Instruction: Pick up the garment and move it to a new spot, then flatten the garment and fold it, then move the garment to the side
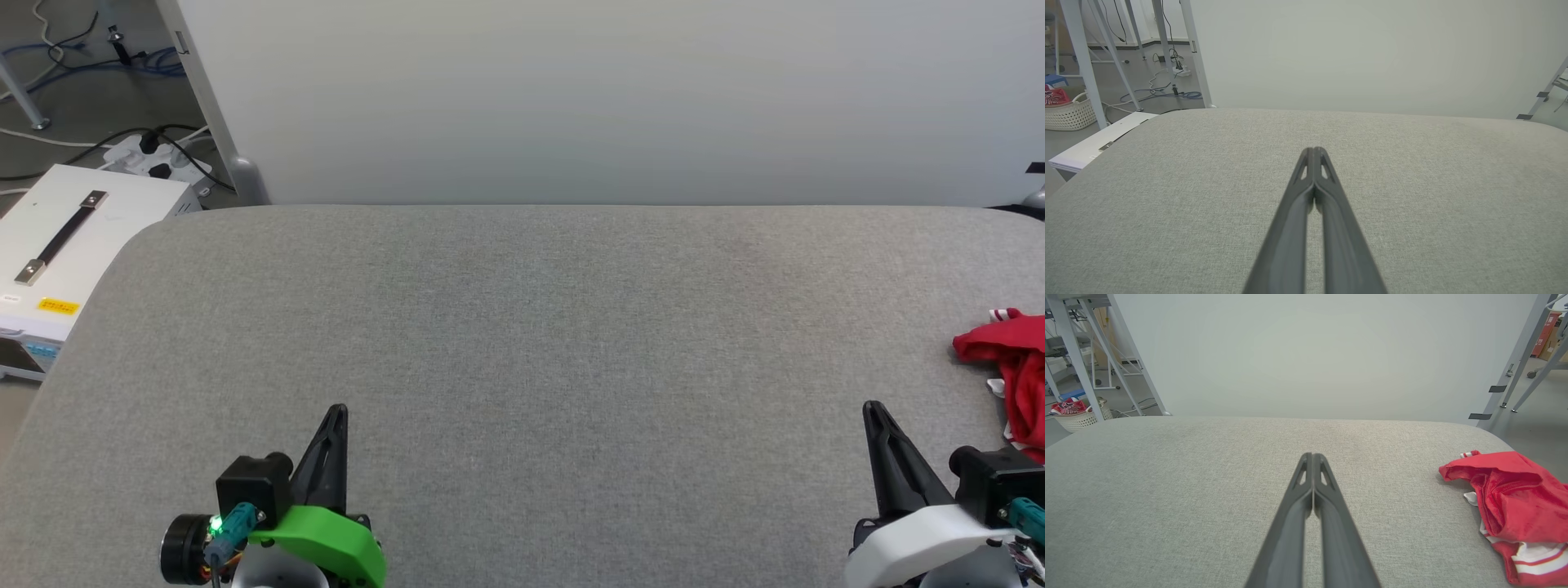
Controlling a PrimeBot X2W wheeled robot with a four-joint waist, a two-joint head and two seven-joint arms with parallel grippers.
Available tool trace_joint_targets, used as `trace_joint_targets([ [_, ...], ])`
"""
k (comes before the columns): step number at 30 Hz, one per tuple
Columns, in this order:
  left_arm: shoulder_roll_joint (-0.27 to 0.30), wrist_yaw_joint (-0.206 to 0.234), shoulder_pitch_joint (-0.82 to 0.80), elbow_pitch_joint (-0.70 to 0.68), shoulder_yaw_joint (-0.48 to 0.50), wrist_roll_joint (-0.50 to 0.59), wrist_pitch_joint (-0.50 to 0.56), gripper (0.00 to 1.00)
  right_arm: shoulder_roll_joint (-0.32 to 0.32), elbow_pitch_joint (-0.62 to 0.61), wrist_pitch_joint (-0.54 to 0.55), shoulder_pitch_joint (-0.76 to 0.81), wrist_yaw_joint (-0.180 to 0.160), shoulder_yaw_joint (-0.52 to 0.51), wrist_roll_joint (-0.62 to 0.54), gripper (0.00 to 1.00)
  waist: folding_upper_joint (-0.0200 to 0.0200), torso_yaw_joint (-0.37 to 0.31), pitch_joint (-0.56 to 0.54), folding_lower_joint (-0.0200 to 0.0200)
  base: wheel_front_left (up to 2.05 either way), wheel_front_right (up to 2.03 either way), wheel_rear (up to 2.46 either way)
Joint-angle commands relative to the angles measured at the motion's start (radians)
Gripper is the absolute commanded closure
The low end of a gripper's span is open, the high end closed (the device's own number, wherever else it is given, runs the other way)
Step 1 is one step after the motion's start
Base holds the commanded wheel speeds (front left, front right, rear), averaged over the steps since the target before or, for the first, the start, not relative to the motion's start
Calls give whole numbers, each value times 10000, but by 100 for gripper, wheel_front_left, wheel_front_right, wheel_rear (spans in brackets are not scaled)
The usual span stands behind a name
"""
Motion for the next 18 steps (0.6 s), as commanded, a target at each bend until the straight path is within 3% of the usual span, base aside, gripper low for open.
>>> trace_joint_targets([
  [1,-93,-12,7,-105,87,140,50,100,12,61,-55,-196,-2,41,-140,100,0,26,35,1,0,0,0],
  [18,-308,-18,13,-406,382,624,393,100,19,306,-85,-413,-4,134,-354,100,0,-6,100,1,0,0,0],
])
